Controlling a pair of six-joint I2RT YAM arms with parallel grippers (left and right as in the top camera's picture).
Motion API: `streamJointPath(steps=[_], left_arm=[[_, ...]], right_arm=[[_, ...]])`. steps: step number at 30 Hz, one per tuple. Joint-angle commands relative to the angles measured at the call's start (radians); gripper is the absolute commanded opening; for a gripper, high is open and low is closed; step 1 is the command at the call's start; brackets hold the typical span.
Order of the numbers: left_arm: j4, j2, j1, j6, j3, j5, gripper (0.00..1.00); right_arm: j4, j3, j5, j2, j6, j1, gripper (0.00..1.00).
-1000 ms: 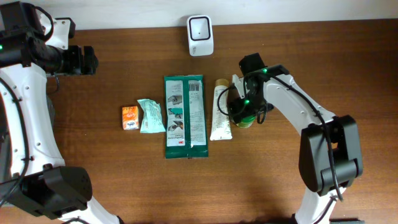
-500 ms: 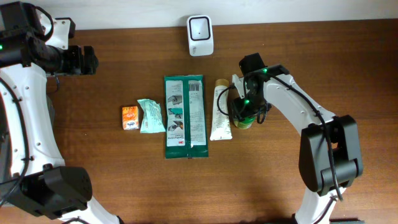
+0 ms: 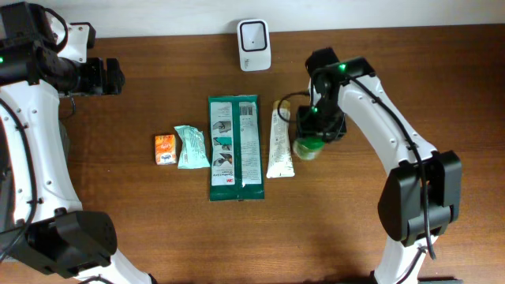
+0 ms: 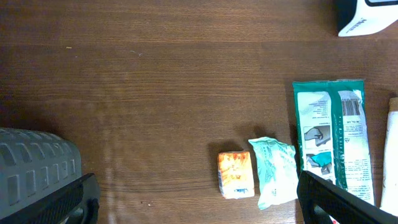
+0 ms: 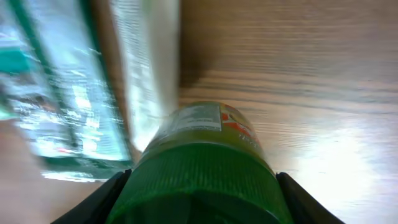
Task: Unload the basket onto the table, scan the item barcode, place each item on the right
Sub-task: 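Lift the green jar with the right gripper up to the scanner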
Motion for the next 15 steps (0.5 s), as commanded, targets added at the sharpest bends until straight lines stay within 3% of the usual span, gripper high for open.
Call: streamJointPath(steps=[1,2,3,8,15], left_arm=[[0.002,-0.011,0.000,0.013,0.007,0.014,0.99],[0.002,-0.011,0.000,0.013,0.007,0.014,0.99],[0.002,-0.011,0.000,0.013,0.007,0.014,0.99],[0.002,-0.011,0.000,0.013,0.007,0.014,0.99],[0.002,-0.011,0.000,0.013,0.007,0.014,0.99]], right_arm=[[0.035,0.032,-0.230,-0.001,0.259,-0.001,0.50],[0.038,0.032,-0.254,-0.001,0.313,-0.001,0.50],[0.037,0.032,-0.324,-0.001,0.459,-0.001,0.49],[0.037,0.032,-0.556,-0.001,0.637,-0.001,0.46],[0.052,0.032,-0.804,-0.001,0.678,-0.001,0.39]])
